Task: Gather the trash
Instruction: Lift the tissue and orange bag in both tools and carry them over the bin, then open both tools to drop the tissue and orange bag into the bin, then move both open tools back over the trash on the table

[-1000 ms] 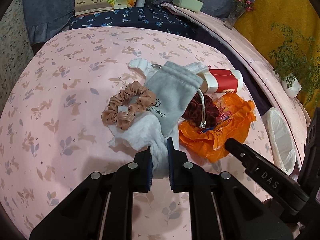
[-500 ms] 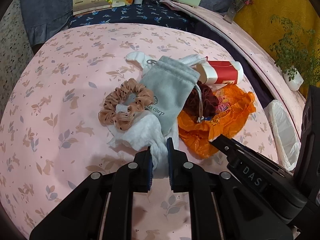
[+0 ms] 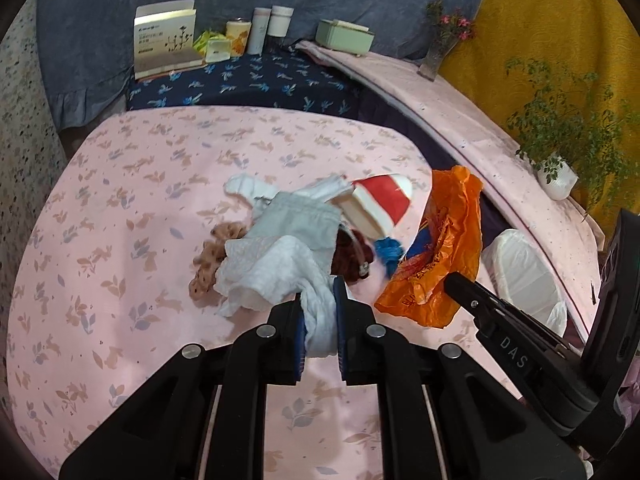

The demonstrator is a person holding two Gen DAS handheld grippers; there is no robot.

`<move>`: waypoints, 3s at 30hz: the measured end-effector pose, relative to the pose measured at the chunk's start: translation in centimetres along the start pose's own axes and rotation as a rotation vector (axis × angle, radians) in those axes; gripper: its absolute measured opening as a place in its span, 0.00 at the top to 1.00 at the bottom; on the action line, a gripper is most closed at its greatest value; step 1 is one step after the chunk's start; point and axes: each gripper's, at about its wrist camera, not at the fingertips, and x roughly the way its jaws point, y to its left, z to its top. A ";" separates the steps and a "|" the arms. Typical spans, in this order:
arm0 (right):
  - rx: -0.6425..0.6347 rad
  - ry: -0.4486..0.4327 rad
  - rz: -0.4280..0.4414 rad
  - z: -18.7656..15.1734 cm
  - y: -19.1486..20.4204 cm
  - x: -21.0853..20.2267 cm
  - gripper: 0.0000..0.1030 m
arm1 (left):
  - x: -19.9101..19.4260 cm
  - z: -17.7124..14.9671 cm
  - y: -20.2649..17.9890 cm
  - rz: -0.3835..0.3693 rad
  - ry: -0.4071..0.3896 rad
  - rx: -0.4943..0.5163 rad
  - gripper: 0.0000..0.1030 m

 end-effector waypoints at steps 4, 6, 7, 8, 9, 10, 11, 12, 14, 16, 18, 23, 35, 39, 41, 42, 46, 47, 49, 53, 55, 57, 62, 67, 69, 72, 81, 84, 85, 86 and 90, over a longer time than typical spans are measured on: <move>0.007 -0.036 -0.005 0.4 -0.9 -1.6 0.97 | -0.9 0.6 -2.0 -0.023 -0.024 0.026 0.89; 0.011 -0.049 -0.012 0.5 -1.4 -2.2 0.97 | -1.3 1.0 -3.4 -0.041 -0.039 0.045 0.89; 0.013 -0.055 -0.016 0.6 -1.8 -2.5 0.97 | -1.4 1.1 -4.1 -0.049 -0.043 0.055 0.89; 0.016 -0.059 -0.019 0.5 -2.2 -2.8 0.97 | -1.6 1.2 -4.8 -0.056 -0.047 0.065 0.89; 0.021 -0.064 -0.022 0.5 -2.6 -3.1 0.97 | -1.6 1.3 -5.5 -0.063 -0.050 0.077 0.89; 0.027 -0.068 -0.025 0.5 -3.2 -3.3 0.97 | -1.7 1.4 -6.5 -0.071 -0.053 0.093 0.89; 0.032 -0.072 -0.029 0.5 -3.7 -3.6 0.97 | -1.7 1.5 -7.4 -0.079 -0.055 0.104 0.89; 0.038 -0.076 -0.034 0.5 -4.2 -3.9 0.97 | -1.7 1.5 -8.4 -0.087 -0.056 0.119 0.89; 0.054 -0.083 -0.044 0.3 -5.5 -4.5 0.97 | -1.5 1.6 -10.1 -0.102 -0.057 0.144 0.89; 0.073 -0.094 -0.059 0.2 -6.9 -5.2 0.97 | -1.4 1.5 -12.0 -0.121 -0.055 0.170 0.89; 0.093 -0.105 -0.072 0.2 -8.3 -5.8 0.97 | -1.0 1.4 -14.1 -0.141 -0.052 0.199 0.89; 0.153 -0.141 -0.117 0.2 -12.5 -7.8 0.97 | -0.2 0.7 -18.8 -0.177 -0.039 0.265 0.89; 0.296 -0.178 -0.217 -0.9 -21.3 -10.3 0.97 | 2.6 -0.6 -27.8 -0.266 0.018 0.380 0.89; 0.340 -0.183 -0.238 -1.5 -23.6 -10.8 0.97 | 3.5 -0.9 -29.8 -0.294 0.036 0.402 0.89; 0.356 -0.185 -0.248 -1.7 -24.4 -11.0 0.97 | 4.0 -1.0 -30.6 -0.306 0.047 0.408 0.89; 0.363 -0.184 -0.252 -1.7 -24.8 -11.0 0.97 | 4.3 -1.1 -31.1 -0.308 0.050 0.415 0.89; 0.388 -0.178 -0.264 -1.8 -26.1 -10.8 0.97 | 5.3 -1.4 -32.6 -0.325 0.066 0.428 0.88; 0.392 -0.174 -0.264 -1.9 -26.3 -10.7 0.97 | 5.5 -1.4 -32.7 -0.329 0.067 0.424 0.88; 0.402 -0.165 -0.264 -2.1 -26.7 -10.4 0.97 | 6.0 -1.5 -33.1 -0.349 0.085 0.417 0.87; 0.410 -0.147 -0.265 -2.1 -27.4 -9.6 0.96 | 6.8 -1.5 -33.2 -0.328 0.090 0.409 0.76; 0.411 -0.145 -0.265 -1.9 -27.5 -9.3 0.96 | 7.1 -1.4 -33.1 -0.320 0.088 0.405 0.74; 0.411 -0.145 -0.266 -1.7 -27.7 -9.0 0.96 | 7.4 -1.2 -32.9 -0.319 0.094 0.396 0.67; 0.417 -0.144 -0.264 -1.2 -27.9 -8.5 0.86 | 7.4 -0.8 -32.2 -0.276 0.060 0.370 0.39; 0.407 -0.143 -0.276 -1.3 -27.4 -8.2 0.73 | 7.9 -0.8 -31.2 -0.224 0.058 0.370 0.39; 0.405 -0.142 -0.279 -1.5 -27.3 -8.2 0.69 | 8.0 -0.8 -30.8 -0.199 0.055 0.369 0.38; 0.396 -0.140 -0.287 -1.6 -26.9 -8.3 0.63 | 8.1 -1.0 -30.2 -0.172 0.051 0.372 0.38; 0.353 -0.140 -0.293 -1.3 -25.2 -8.3 0.56 | 7.8 -1.3 -28.1 -0.122 0.032 0.367 0.38; 0.335 -0.143 -0.294 -1.1 -24.3 -8.3 0.53 | 7.6 -1.2 -27.1 -0.107 0.030 0.358 0.38; 0.328 -0.142 -0.293 -1.0 -24.0 -8.3 0.52 | 7.6 -1.1 -26.7 -0.103 0.031 0.352 0.37; 0.322 -0.140 -0.292 -1.0 -23.6 -8.2 0.52 | 7.5 -1.1 -26.4 -0.101 0.032 0.345 0.36; 0.293 -0.135 -0.290 -0.9 -22.1 -7.9 0.47 | 7.3 -1.0 -24.7 -0.074 0.025 0.327 0.33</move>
